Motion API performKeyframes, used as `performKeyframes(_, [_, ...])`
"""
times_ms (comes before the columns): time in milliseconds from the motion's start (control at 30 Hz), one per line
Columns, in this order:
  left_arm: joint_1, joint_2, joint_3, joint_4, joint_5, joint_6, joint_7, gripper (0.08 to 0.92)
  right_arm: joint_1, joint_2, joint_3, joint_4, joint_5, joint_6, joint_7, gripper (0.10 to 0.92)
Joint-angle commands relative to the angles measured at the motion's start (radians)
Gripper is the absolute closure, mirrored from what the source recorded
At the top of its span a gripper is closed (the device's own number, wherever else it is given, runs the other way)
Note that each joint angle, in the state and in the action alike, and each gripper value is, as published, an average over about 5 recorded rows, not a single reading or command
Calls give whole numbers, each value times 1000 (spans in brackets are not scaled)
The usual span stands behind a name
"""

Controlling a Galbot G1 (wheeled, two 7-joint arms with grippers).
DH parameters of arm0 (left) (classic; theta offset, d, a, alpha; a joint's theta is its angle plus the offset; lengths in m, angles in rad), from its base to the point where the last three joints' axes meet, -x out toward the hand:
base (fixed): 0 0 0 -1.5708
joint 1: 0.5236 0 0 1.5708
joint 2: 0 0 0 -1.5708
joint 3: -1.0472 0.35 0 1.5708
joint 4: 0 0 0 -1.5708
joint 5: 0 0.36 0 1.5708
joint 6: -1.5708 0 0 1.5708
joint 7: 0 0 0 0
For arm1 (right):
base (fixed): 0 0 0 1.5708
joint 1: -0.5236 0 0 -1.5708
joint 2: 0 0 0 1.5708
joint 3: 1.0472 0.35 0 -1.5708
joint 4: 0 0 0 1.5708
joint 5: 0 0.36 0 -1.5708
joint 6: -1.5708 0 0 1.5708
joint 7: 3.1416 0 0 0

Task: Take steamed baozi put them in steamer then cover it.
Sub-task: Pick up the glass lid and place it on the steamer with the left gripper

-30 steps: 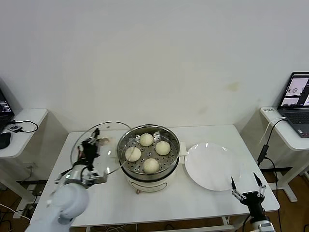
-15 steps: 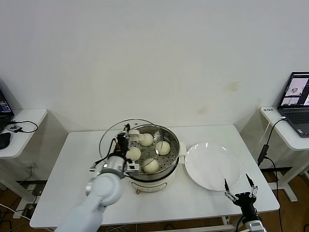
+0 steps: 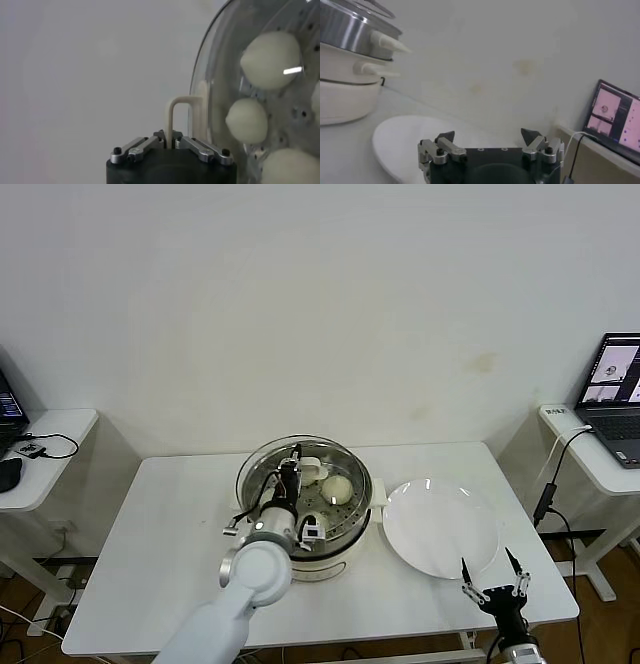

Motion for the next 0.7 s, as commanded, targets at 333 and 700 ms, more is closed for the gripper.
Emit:
performKeyframes(333, [6, -51, 18, 39, 47, -4, 17, 856, -3, 0, -5, -5, -6, 5, -2, 203])
performKeyframes(700, [18, -68, 5, 42, 19, -3, -9, 855, -7, -1, -14, -7, -9, 8, -5, 203])
